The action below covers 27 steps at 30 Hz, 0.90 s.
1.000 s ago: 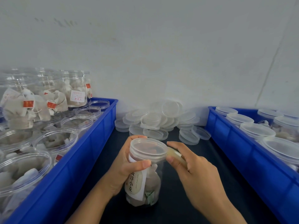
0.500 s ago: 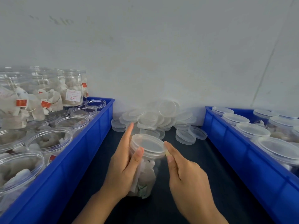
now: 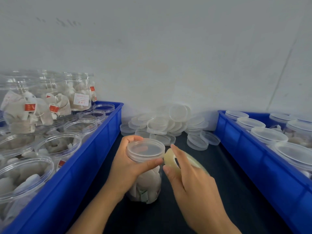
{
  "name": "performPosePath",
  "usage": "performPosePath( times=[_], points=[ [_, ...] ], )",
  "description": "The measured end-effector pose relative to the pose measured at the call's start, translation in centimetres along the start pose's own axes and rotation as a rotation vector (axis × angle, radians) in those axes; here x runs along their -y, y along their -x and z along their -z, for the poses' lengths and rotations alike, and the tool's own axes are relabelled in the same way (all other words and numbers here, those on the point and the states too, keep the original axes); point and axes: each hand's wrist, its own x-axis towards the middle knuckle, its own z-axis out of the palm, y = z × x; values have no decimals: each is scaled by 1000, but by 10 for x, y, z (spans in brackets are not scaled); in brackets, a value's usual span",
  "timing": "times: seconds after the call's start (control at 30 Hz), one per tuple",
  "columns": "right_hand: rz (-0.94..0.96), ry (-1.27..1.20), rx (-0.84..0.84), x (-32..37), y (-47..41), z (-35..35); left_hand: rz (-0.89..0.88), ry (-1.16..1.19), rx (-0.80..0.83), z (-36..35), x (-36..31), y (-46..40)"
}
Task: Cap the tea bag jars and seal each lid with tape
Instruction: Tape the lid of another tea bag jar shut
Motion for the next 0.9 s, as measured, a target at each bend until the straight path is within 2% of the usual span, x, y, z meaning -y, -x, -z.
performPosePath(
  times=[0.13, 0.47, 0.63, 0.77, 0.9],
  points=[
    [67, 134, -37, 3, -1, 10, 36, 105, 56, 10, 4, -2],
    [71, 226, -66, 5, -5, 15, 53, 268, 178, 13, 16, -4],
    [148, 284, -74, 12, -2, 9, 80, 384, 172, 14, 19, -5],
    [228, 298, -202, 15, 2, -1, 134, 469, 132, 12, 21, -4],
    [267, 277, -229, 16, 4, -2, 146, 477, 121, 10, 16, -3]
  ],
)
